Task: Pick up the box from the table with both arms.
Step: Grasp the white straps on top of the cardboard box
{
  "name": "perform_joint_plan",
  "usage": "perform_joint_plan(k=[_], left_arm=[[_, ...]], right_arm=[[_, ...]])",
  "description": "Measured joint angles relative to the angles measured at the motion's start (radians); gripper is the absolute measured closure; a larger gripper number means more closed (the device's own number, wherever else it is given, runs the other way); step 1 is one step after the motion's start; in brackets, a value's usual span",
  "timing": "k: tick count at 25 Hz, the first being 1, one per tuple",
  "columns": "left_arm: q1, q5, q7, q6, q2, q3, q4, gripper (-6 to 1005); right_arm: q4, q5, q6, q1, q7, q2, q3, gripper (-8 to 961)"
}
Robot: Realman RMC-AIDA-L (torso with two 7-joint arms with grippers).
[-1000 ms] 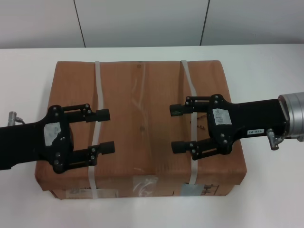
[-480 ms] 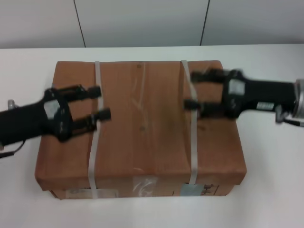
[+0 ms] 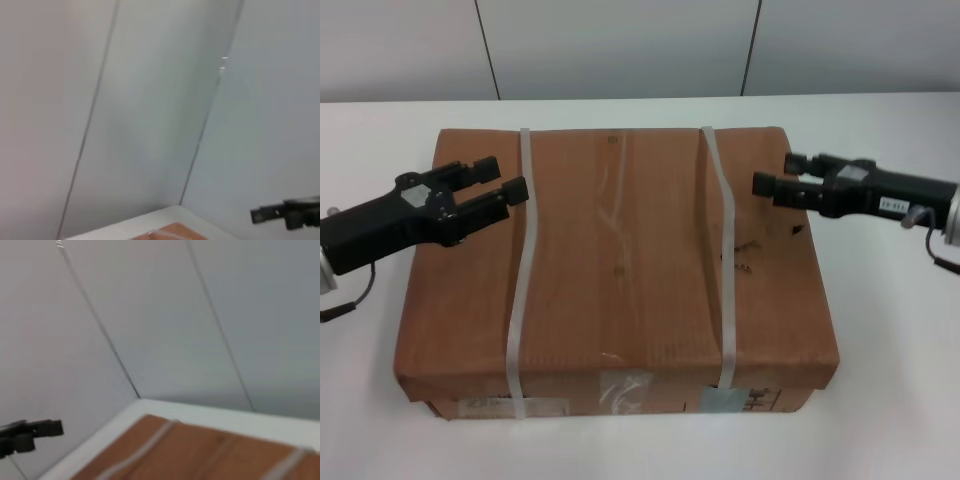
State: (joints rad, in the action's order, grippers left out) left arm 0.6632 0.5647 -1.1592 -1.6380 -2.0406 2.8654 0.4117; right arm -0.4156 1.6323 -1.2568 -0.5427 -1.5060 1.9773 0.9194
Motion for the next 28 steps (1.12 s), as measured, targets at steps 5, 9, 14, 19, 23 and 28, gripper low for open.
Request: perform_joint_plan(k=[5,9,14,19,23,28], left_arm=[[0.000,-0.004,-0.014,0.094,0.000,0.000,-0.044,381],[0.000,-0.011,-0.016,0.158,0.000,0.000,-0.084,382],[0.003,-0.026,-0.032,0.225,0.000,0.000,-0.113,382],[0.007,-0.037,-0.041,0.261,0.000,0.000,-0.123,381],[0.008,-0.042,-0.053,0.284,0.001,0.000,-0.129,381],[0.027,-0.084,-0.096,0.334,0.001,0.000,-0.145,380]], right_arm=[[0.052,0.001,0.056,-0.010,-0.017,0.006,0.022,75],[0.072,0.002,0.096,-0.014,-0.017,0.025,0.045,75],[0.078,0.001,0.154,-0.016,-0.029,0.055,0.059,74],[0.086,0.001,0.166,-0.027,-0.030,0.066,0.060,74],[0.099,0.003,0.175,-0.044,-0.032,0.069,0.066,74],[0.133,0.011,0.208,-0.074,-0.052,0.074,0.095,75]])
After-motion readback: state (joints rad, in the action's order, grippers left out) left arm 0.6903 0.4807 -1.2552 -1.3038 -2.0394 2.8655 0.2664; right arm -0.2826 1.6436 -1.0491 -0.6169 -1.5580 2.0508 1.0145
